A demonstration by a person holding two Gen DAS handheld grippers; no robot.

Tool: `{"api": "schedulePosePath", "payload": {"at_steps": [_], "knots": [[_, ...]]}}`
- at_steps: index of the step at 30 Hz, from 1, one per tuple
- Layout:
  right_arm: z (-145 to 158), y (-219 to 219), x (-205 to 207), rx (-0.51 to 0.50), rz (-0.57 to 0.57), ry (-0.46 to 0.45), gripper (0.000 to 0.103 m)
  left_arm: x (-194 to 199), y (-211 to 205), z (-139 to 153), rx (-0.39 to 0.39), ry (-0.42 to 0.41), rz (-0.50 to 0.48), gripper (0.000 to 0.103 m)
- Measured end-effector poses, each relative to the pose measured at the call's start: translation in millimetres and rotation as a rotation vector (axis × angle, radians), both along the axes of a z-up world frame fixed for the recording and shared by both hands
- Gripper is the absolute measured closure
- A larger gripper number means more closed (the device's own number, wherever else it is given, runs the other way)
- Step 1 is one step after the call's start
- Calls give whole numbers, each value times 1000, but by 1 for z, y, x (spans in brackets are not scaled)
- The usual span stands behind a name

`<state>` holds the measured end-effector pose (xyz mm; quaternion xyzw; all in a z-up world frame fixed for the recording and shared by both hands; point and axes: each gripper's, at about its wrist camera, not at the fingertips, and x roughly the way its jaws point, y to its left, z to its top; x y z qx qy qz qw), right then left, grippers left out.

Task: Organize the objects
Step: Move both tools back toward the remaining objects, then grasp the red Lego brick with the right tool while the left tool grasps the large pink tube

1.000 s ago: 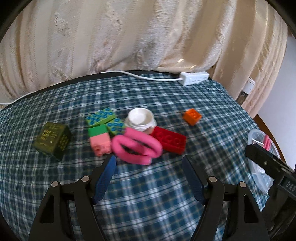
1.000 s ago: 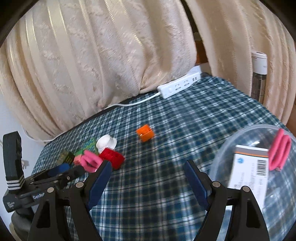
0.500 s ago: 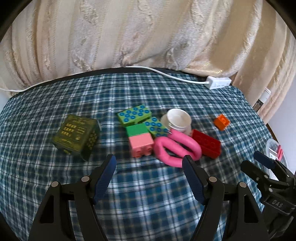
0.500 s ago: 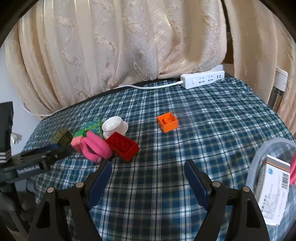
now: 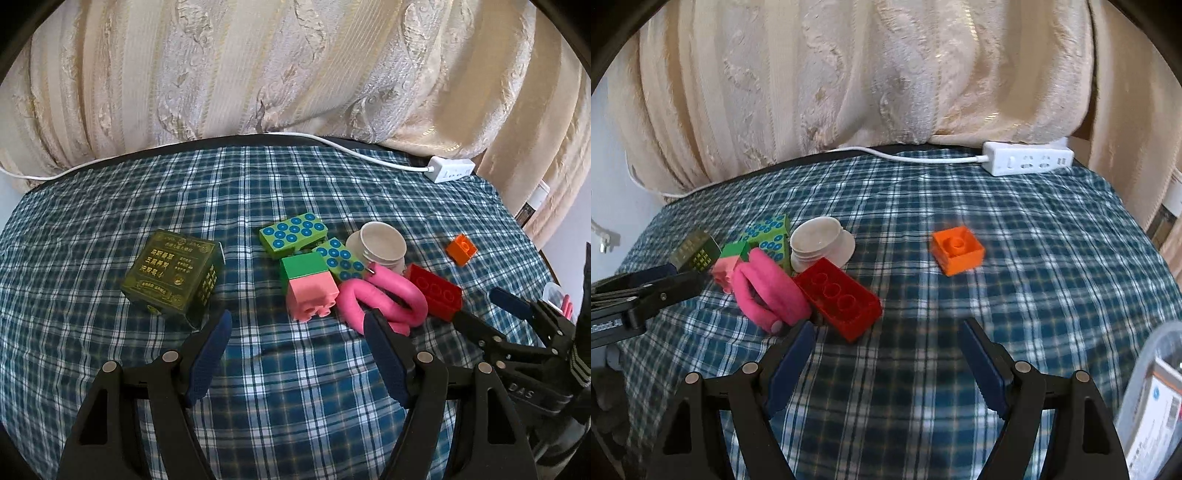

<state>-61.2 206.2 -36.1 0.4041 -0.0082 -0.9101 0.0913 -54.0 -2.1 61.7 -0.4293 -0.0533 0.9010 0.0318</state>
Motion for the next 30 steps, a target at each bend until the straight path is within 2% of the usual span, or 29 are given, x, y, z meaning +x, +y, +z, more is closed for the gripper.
{"api": "schedulePosePath", "payload": {"at_steps": [11,22,30], "knots": [[-7,-19,-21,35,79,-32,29,-3,-12,-4,7,-10,30,28],[-13,-28,-23,42,134,-83,59,-8,-11,-10,4,-28,31,28],[-12,-22,-12,21,103,-88,64,-10,-11,-14,-5,-35,30,28]]}}
